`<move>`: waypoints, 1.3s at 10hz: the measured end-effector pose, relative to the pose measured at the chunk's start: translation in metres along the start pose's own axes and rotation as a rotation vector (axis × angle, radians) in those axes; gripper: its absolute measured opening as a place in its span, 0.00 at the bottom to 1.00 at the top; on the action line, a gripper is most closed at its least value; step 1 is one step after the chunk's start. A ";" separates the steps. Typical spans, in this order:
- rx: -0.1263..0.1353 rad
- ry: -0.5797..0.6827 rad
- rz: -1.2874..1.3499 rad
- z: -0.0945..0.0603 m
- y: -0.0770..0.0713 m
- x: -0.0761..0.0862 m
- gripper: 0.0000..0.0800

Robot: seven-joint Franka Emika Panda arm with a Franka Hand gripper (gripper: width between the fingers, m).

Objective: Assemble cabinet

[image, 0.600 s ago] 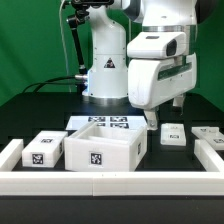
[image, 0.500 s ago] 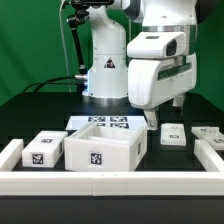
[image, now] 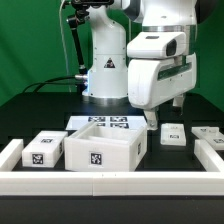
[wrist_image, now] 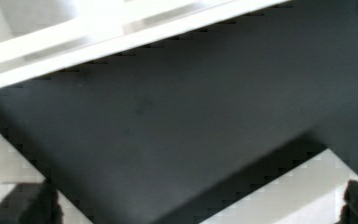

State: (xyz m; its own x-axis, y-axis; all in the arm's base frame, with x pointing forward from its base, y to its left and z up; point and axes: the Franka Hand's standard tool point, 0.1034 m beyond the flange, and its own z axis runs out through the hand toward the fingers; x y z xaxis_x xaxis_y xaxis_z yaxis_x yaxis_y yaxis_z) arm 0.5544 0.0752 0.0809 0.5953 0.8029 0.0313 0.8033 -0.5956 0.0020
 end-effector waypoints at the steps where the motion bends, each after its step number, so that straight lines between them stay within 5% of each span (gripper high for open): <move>1: 0.001 -0.001 0.000 0.000 0.000 -0.001 1.00; 6: 0.011 -0.021 -0.117 0.005 -0.033 -0.070 1.00; 11: 0.028 -0.029 -0.165 0.013 -0.028 -0.086 1.00; 13: 0.010 -0.010 -0.172 0.022 -0.039 -0.092 1.00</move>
Offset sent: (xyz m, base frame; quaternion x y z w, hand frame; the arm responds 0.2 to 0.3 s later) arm -0.0621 -0.0181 0.0022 -0.0125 0.0164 -0.0885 0.9959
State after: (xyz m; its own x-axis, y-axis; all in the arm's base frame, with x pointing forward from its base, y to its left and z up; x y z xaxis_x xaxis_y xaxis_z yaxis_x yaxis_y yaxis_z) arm 0.4692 0.0252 0.0554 0.4493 0.8931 0.0215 0.8934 -0.4493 -0.0030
